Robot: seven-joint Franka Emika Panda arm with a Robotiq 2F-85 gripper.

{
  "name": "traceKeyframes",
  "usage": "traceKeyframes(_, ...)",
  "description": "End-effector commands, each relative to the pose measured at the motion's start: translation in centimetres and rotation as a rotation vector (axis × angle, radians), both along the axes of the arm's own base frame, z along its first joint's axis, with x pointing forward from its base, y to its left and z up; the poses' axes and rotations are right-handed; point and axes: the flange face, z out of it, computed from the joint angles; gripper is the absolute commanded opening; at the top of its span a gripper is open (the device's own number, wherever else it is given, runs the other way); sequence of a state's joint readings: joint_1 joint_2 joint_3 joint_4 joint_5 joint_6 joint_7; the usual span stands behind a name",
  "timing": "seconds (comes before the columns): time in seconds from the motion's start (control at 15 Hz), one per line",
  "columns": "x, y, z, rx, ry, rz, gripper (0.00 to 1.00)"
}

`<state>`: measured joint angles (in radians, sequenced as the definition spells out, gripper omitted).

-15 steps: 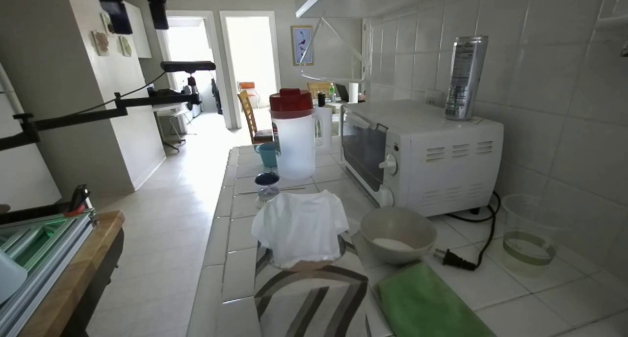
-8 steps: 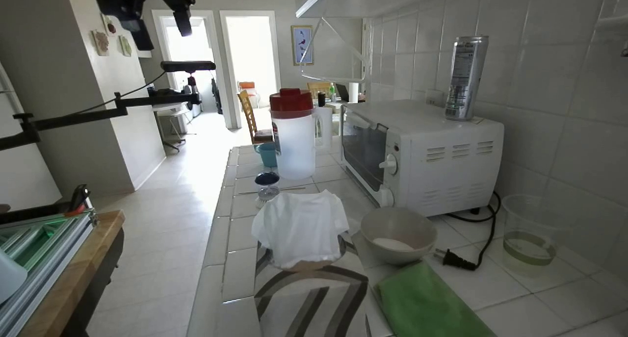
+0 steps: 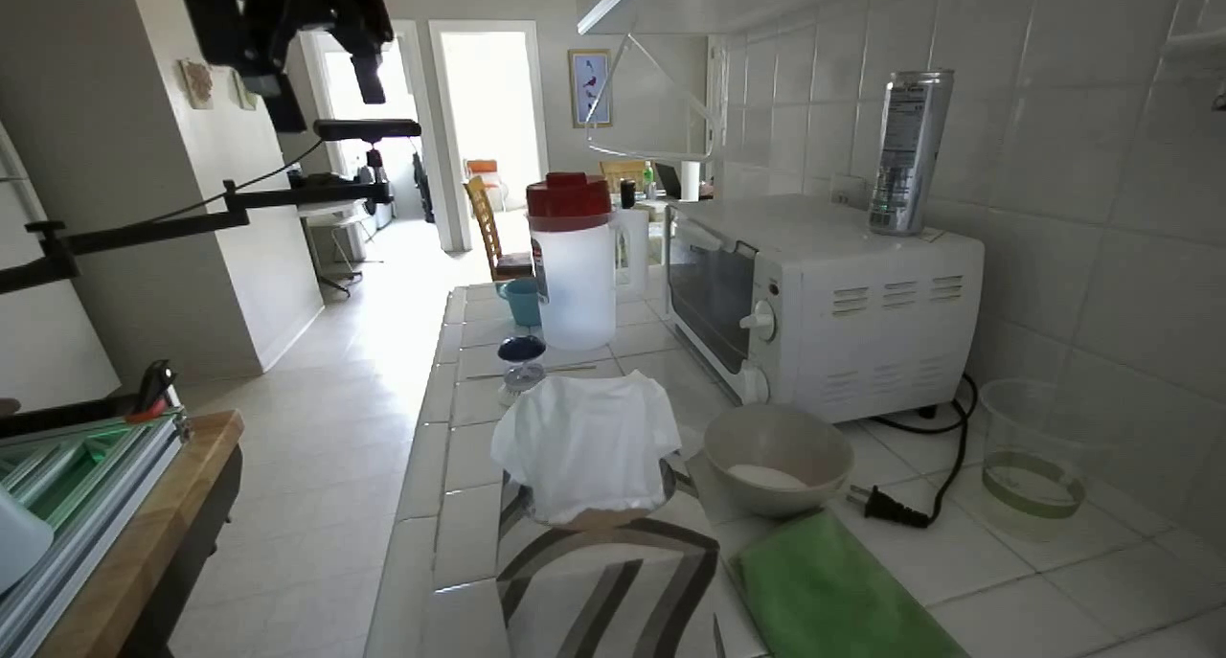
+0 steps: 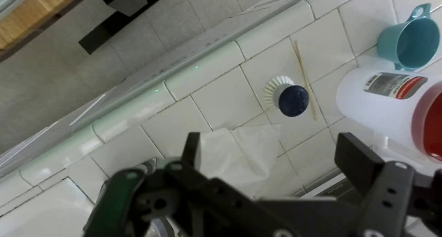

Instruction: Wipe the cabinet door with the white cloth

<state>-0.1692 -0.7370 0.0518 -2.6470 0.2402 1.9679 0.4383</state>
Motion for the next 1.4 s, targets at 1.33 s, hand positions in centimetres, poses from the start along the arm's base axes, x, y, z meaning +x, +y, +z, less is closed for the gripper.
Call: traceKeyframes(1.33, 7.6, 3.2, -10.3, 0.173, -0.202, -0.020, 1.00)
